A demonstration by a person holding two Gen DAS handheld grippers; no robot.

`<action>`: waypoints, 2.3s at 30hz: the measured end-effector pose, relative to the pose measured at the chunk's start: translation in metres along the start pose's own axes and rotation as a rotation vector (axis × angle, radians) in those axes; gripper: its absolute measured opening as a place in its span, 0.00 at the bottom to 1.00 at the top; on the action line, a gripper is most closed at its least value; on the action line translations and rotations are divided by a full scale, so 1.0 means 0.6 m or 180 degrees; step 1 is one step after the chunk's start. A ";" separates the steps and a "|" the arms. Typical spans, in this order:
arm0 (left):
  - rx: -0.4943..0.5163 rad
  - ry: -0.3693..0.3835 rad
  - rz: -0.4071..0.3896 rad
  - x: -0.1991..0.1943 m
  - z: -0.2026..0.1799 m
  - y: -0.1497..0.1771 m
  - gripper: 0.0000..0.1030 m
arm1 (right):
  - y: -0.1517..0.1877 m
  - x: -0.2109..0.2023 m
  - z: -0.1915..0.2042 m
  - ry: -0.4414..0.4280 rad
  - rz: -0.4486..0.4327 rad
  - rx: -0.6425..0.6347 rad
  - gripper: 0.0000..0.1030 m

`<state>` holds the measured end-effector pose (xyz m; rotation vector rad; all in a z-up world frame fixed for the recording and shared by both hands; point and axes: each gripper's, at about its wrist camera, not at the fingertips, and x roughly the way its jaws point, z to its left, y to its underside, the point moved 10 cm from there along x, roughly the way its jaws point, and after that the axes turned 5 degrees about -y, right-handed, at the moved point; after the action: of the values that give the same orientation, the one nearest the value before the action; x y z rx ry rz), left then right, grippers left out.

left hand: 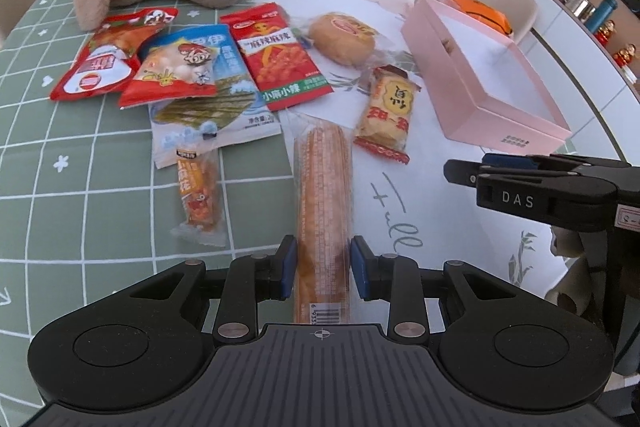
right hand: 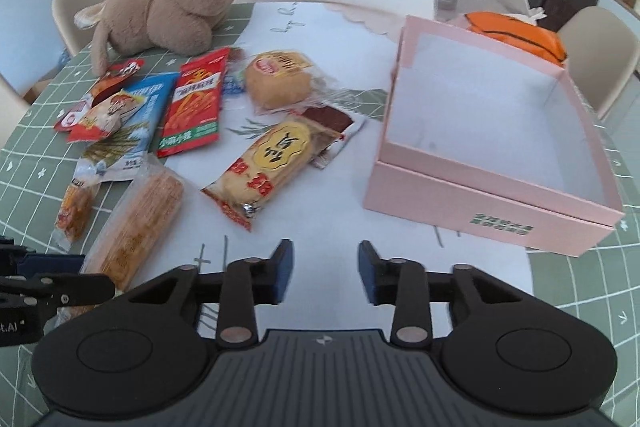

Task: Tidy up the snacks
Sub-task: 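Lift the corn puff stick with the left gripper while the right gripper grasps the yellow biscuit packet, then drop the corn stick into the pink box with the left gripper while the right carries the biscuit packet there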

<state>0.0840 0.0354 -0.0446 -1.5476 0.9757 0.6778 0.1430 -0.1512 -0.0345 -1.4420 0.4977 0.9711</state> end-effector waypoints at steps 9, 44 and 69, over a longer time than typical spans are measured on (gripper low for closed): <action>-0.0156 -0.0048 -0.0053 -0.010 0.023 0.004 0.32 | 0.008 0.004 -0.007 0.0064 0.0004 0.0053 0.53; -0.0056 -0.0181 0.0114 -0.004 0.013 0.037 0.35 | 0.041 -0.012 0.038 -0.0432 0.0268 -0.0130 0.33; 0.0381 0.0776 -0.0400 -0.055 -0.218 -0.149 0.28 | 0.121 -0.130 -0.170 -0.0074 -0.0131 0.0668 0.33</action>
<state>0.1340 -0.0824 0.0548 -1.5944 1.0686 0.3412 0.0690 -0.2787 -0.0280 -1.2469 0.5345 0.8749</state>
